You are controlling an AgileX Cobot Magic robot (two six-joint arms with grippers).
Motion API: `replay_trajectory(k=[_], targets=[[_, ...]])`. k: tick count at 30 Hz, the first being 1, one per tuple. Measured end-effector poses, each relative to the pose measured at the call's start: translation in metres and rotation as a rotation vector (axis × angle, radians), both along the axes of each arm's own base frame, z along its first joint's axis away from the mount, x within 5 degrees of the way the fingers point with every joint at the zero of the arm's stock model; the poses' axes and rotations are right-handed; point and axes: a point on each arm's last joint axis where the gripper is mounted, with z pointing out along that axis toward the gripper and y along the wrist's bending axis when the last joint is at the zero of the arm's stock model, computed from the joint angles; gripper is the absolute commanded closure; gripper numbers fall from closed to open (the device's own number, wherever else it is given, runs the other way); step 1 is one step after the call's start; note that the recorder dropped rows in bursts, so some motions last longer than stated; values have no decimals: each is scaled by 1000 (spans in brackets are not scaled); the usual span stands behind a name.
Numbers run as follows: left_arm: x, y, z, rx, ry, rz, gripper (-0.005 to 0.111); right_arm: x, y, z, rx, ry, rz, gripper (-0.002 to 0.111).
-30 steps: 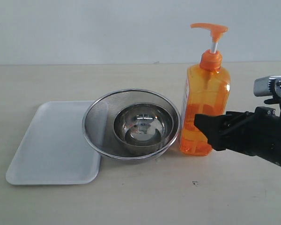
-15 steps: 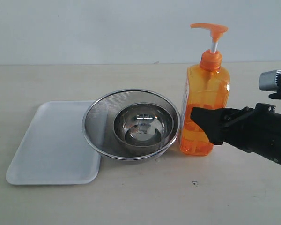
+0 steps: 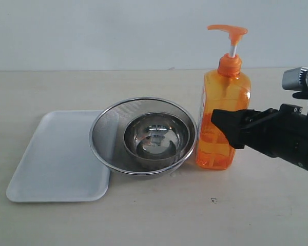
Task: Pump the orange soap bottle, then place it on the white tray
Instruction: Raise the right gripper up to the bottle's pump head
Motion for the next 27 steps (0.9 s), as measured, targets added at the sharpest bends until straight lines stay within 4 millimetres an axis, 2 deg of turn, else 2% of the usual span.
replay_trajectory(k=[12,24,27], targets=[[0,0,0,0,0,0,102,6,0,8,-25,4,-17,39],[0,0,0,0,0,0,102,-16,-12,48,-44,-116,-46,39],[0,0,0,0,0,0,102,-18,-13,51,-38,-132,-46,40]])
